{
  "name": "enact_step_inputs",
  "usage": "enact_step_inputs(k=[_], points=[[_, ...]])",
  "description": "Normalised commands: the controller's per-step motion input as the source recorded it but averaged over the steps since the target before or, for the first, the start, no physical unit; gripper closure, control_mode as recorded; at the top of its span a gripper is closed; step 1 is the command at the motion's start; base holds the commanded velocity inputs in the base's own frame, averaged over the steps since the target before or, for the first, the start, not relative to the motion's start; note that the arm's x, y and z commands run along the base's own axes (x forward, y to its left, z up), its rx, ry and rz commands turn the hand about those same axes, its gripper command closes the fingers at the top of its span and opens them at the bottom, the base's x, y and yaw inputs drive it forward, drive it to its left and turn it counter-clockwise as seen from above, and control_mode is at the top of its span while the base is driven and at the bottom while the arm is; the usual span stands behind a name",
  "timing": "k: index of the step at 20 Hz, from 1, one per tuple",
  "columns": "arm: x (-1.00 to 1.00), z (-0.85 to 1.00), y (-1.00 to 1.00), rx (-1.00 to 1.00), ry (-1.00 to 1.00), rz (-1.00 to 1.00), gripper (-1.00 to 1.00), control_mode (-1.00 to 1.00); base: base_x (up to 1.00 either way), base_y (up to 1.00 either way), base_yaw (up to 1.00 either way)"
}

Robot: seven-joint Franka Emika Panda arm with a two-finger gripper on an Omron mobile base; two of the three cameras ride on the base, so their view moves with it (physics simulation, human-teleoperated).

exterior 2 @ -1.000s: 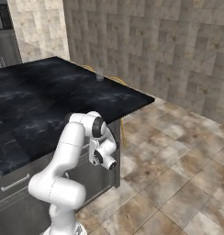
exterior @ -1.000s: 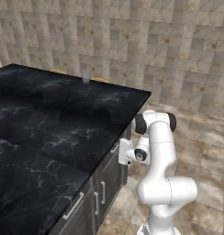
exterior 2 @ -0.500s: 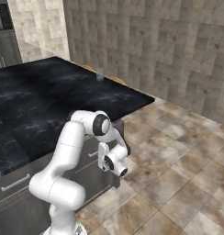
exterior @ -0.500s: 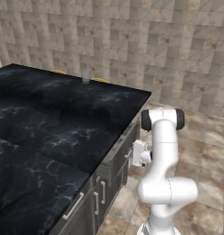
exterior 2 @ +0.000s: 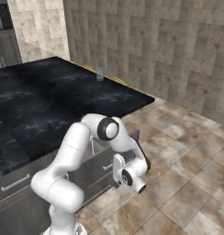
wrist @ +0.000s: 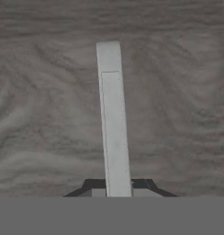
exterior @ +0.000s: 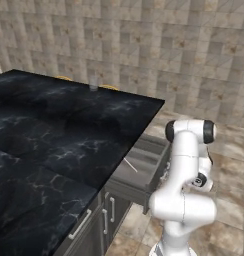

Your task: Take a straw from the drawer in front and place it inside the glass cup on the dining counter.

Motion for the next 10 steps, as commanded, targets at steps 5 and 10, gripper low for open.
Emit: enact_step_inputs(k=[5, 10], points=[[-0.82, 0.00, -1.00, 0.00, -0.05, 0.01, 1.00, -1.00, 0.00, 0.00, 0.00], [-0.74, 0.00, -1.00, 0.00, -0.03, 0.01, 1.00, -1.00, 0.00, 0.00, 0.00]])
